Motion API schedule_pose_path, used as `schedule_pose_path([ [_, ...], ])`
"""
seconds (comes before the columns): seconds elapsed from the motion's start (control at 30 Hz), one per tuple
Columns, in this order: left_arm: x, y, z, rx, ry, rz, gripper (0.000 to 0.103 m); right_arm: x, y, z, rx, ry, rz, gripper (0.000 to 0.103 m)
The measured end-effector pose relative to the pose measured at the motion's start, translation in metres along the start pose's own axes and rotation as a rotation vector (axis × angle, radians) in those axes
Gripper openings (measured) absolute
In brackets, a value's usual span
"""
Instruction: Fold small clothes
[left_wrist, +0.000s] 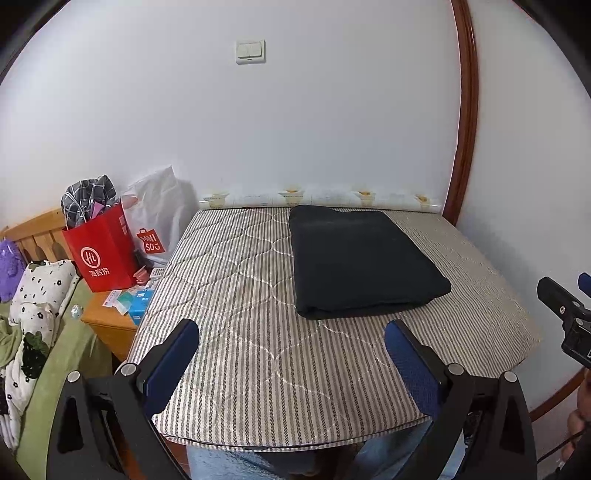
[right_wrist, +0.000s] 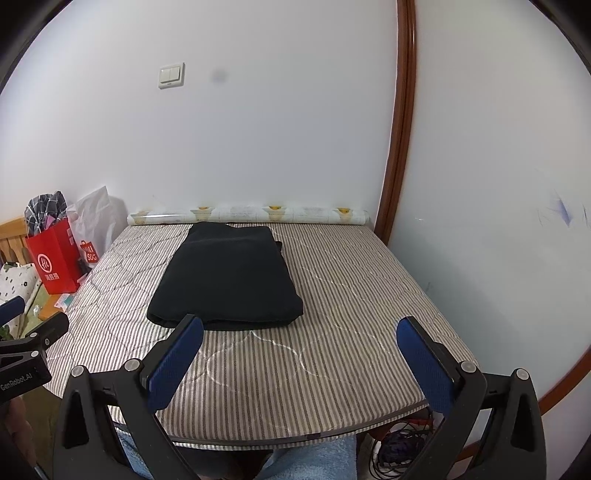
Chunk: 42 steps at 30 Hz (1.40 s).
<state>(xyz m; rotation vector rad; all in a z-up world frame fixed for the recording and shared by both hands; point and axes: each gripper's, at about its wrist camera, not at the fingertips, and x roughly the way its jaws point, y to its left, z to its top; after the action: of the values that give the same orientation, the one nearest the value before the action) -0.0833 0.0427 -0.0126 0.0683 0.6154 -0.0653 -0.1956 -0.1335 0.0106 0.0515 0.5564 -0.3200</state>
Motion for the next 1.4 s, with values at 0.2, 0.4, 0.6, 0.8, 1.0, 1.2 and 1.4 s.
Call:
schedule_pose_path([
  [0.2, -0.0001, 0.001, 0.0002, -0.001, 0.002, 0.0, 0.101, -0.0005, 0.0021, -0.0001, 0.002, 0.001, 0.001, 0.103],
  [0.4, -0.0001, 0.0015, -0.0002, 0.003, 0.003, 0.003, 0.101, -0.0012, 0.0039, -0.0008, -0.002, 0.001, -0.002, 0.103],
  [0.6, 0.0, 0.0004, -0.0004, 0.006, 0.004, 0.0, 0.101, -0.0011, 0.0043, -0.0012, 0.001, 0.002, -0.002, 0.103],
  [0.8, 0.0002, 0.0006, 0.0, 0.007, 0.004, -0.001, 0.101, -0.0018, 0.0053, -0.0025, 0.001, 0.002, -0.011, 0.103],
  [1.0, -0.0004, 0.0004, 0.0003, 0.005, 0.004, -0.001, 0.101, -0.0006, 0.0041, -0.0034, 0.003, 0.005, -0.01, 0.103],
  [1.2, -0.0012, 0.0, 0.0008, 0.001, 0.001, 0.0, 0.101, 0.0, 0.0033, -0.0044, 0.005, 0.007, -0.008, 0.103],
  [1.4, -0.0034, -0.0007, 0.0008, -0.001, -0.003, 0.0, 0.101, 0.0007, 0.0062, -0.0056, 0.001, 0.009, -0.018, 0.103],
])
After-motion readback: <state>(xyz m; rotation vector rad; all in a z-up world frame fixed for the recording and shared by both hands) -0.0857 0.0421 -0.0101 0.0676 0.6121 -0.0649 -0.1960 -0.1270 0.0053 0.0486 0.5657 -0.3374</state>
